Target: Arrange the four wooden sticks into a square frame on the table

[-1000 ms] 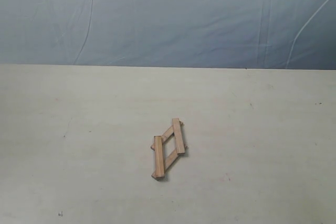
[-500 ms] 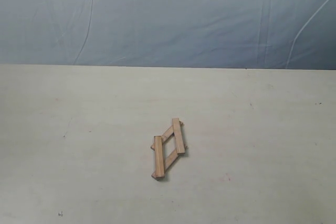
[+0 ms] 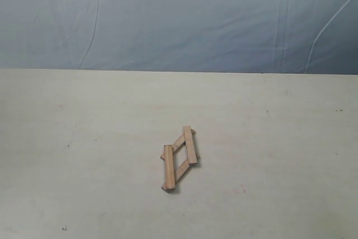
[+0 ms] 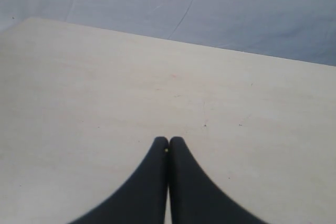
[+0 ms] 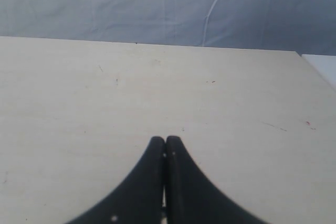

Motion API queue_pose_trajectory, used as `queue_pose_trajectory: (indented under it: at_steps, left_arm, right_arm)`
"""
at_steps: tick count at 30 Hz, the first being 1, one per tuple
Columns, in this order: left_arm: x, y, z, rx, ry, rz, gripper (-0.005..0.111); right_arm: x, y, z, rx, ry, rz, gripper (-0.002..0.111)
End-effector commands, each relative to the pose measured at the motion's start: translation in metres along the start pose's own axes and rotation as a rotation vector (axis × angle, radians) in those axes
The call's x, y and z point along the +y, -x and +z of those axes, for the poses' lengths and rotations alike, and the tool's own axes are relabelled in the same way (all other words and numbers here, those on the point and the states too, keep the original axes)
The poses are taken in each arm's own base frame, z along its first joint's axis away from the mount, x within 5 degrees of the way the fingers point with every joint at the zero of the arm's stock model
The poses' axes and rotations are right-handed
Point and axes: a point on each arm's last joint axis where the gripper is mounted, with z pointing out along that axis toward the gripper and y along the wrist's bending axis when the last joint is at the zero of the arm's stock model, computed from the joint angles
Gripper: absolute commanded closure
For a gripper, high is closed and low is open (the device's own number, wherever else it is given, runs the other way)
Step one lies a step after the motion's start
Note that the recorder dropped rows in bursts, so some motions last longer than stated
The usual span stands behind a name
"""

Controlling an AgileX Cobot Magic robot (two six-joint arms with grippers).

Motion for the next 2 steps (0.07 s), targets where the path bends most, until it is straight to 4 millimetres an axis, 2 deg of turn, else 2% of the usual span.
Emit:
queue_pose_trajectory:
  at_steps: [1,2]
  left_arm:
    - [0.0003,0.0001,-0.0003,-0.009,0.004,-0.003,0.107]
    - [0.0003,0.0001,-0.0003,-0.009,0.004,-0.003,0.107]
  right_arm:
    - [0.0001,0.0008,-0.0003,-0.009,0.003,-0.006,0.109]
    - [0.0001,0.0008,-0.0003,-0.009,0.003,-0.006,0.109]
